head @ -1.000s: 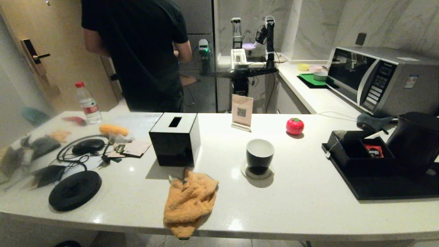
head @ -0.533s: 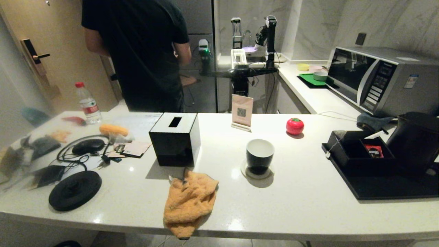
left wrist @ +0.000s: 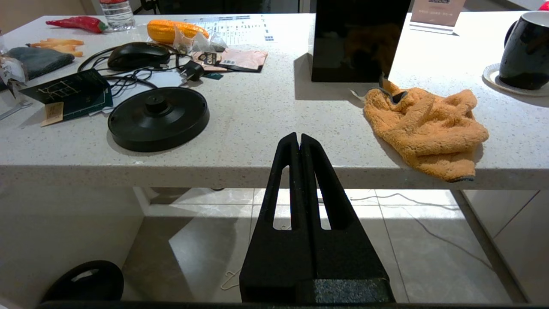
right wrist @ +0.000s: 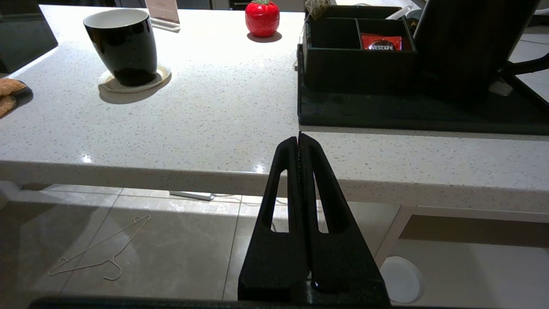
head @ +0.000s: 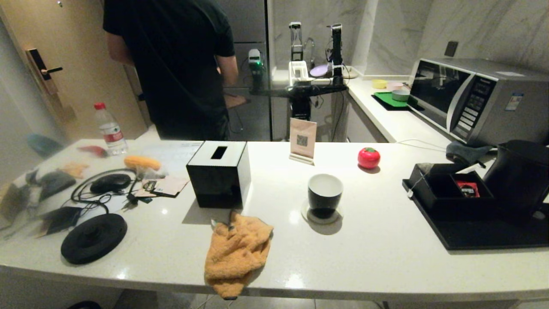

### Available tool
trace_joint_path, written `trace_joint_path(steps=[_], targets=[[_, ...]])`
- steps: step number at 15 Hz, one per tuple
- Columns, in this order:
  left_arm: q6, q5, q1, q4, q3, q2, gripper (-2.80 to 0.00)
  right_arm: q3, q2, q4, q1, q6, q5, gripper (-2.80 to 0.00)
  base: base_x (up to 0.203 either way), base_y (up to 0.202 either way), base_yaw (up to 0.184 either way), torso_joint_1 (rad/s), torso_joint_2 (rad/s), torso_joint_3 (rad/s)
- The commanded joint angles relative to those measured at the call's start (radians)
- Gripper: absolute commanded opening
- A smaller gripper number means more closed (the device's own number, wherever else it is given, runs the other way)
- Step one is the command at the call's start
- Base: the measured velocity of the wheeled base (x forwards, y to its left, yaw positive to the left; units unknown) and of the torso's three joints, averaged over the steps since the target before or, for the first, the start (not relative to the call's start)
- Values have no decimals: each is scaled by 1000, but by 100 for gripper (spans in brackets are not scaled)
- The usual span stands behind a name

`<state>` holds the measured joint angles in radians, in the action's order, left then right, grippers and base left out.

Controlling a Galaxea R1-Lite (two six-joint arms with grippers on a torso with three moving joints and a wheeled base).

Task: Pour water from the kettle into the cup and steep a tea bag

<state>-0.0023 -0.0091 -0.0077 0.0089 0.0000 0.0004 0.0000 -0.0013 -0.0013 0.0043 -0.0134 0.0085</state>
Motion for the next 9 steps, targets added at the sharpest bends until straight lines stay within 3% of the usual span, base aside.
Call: trace_joint_path(steps=[1, 9], targets=[[-1, 0, 0, 0, 0, 0, -280, 0, 1, 0, 0, 0, 1, -280, 0, 0, 0, 0, 0, 0], [-1, 0, 0, 0, 0, 0, -280, 0, 1, 0, 0, 0, 1, -280, 0, 0, 0, 0, 0, 0]])
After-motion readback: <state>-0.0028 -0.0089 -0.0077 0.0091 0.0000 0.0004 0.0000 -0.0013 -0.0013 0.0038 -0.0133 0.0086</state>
